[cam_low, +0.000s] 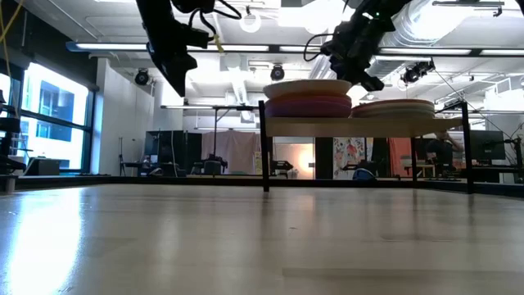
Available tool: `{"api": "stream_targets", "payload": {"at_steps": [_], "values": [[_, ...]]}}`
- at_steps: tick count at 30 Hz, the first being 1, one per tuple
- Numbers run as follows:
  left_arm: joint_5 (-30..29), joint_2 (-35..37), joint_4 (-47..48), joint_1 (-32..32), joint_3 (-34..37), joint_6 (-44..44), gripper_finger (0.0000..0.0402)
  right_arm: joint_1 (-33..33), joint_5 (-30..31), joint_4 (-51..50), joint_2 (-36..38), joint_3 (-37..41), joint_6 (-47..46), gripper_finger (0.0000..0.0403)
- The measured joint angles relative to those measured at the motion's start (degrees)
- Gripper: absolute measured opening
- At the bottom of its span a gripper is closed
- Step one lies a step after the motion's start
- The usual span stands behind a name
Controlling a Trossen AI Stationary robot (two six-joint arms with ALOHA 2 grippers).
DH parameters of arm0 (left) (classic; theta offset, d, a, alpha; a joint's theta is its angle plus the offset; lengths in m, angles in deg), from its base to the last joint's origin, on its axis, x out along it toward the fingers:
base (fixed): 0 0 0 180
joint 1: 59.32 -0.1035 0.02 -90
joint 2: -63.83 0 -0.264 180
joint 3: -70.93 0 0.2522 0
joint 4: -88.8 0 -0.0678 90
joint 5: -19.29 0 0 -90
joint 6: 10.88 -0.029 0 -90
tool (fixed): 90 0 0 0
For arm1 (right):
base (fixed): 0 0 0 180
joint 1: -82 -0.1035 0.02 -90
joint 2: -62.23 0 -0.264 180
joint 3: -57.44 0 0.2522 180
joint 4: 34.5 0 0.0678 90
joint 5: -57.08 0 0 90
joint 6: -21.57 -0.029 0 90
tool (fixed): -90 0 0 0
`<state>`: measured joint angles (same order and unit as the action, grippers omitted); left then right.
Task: Place and stack plates onto a shelf
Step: Stack the white plate on top of the orange stacked plates on the shelf
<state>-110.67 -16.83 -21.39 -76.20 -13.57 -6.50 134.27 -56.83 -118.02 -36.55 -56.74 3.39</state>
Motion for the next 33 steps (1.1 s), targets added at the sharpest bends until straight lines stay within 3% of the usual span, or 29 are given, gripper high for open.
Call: {"api": "stream_targets", "payload": {"at_steps": [33], "values": [[0.8, 0.0, 0.1, 0.0, 0.0, -0.1, 0.0152, -4.3, 10.6, -0.7, 0.0, 0.0, -1.1, 0.0001]]}}
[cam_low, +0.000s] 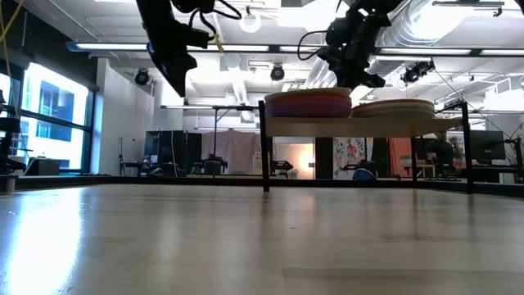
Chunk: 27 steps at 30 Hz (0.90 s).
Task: Place and stack plates onto a shelf
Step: Stack the white plate on top of the orange stacked plates on the shelf, then return to Home Position
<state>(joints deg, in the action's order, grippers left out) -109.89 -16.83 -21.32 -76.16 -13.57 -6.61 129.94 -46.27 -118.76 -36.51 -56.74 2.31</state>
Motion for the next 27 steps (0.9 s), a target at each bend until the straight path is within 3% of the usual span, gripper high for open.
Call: {"api": "stream_targets", "payload": {"at_steps": [6, 16, 27], "values": [[0.0, 0.0, 0.0, 0.0, 0.0, 0.0, 0.0152, -0.1, 0.3, 0.0, 0.0, 0.0, 1.2, 0.0011], [0.0, 0.0, 0.0, 0.0, 0.0, 0.0, 0.0152, -0.1, 1.4, 0.9, 0.0, 0.0, 0.3, 0.0088], [0.0, 0.0, 0.0, 0.0, 0.0, 0.0, 0.0152, 2.8, -1.2, -3.4, 0.1, -5.2, 1.6, 0.0094]]}}
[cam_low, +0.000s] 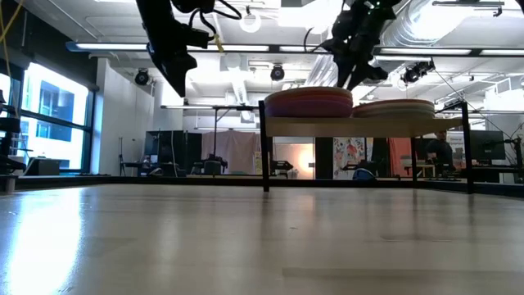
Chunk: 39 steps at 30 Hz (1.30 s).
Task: Place and stack plates onto a shelf
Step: Return to Home Position
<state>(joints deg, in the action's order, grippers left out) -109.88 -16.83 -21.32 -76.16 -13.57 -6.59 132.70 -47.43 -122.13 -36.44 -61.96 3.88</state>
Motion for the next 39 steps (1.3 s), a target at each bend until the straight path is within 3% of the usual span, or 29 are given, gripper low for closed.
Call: {"api": "stream_targets", "payload": {"at_steps": [4, 8, 14, 22, 28, 39], "values": [[1.5, 0.0, 0.2, 0.0, 0.0, 1.5, 0.0151, -0.9, -0.3, -1.9, 0.0, -3.1, 0.6, 0.0094], [5.8, 1.3, 2.7, -0.1, 0.8, 5.2, 0.0143, -3.6, -0.9, -4.0, 0.4, -4.9, 8.3, 0.0094], [6.1, 8.8, 5.6, -0.1, 7.1, 12.7, 0.0125, -9.0, -0.7, -2.8, 4.6, 0.1, 12.5, 0.0094], [10.0, 25.8, 4.6, 0.1, 16.8, 15.1, 0.0113, -15.6, -0.6, 16.2, 18.1, 17.5, 4.1, 0.0094], [10.2, 39.7, -1.6, 0.1, 23.3, 15.0, 0.0113, -20.3, -0.4, 34.4, 31.1, 34.3, 0.6, 0.0094], [16.1, 60.2, -15.4, 0.1, 34.0, 4.1, 0.0113, -26.9, 0.1, 68.2, 47.2, 61.3, -3.7, 0.0094]]}}
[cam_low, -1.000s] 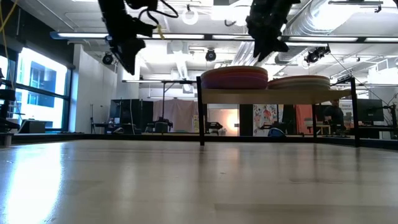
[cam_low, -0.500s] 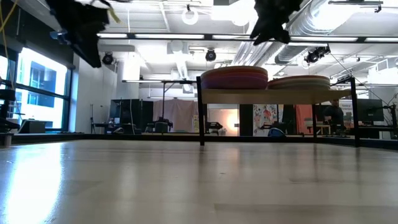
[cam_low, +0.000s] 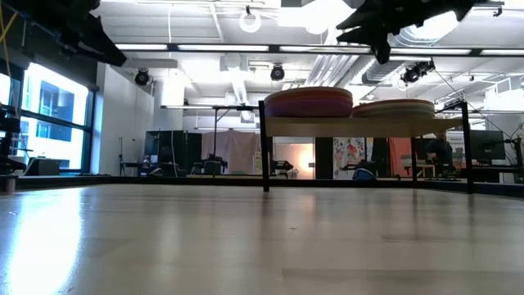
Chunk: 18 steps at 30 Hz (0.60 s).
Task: Place and stack plates onto a shelf
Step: Return to Home Position
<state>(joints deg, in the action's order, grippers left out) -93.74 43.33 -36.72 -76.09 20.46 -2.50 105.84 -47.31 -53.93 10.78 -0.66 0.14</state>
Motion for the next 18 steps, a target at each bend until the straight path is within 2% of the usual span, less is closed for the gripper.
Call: {"api": "stream_targets", "payload": {"at_steps": [4, 10, 18], "values": [[2.4, 4.3, -6.6, 0.0, 5.1, 0.0, 0.0113, -2.6, 1.2, 12.7, 3.2, 8.8, -2.1, 0.0094], [12.5, 7.4, -18.4, 0.0, 13.5, -0.5, 0.0113, -5.7, 2.0, 26.9, 6.0, 18.3, -3.9, 0.0094], [21.6, 7.3, -27.1, 0.0, 21.3, -1.7, 0.0113, -9.9, 2.2, 30.3, 7.3, 23.2, -2.8, 0.0094]]}}
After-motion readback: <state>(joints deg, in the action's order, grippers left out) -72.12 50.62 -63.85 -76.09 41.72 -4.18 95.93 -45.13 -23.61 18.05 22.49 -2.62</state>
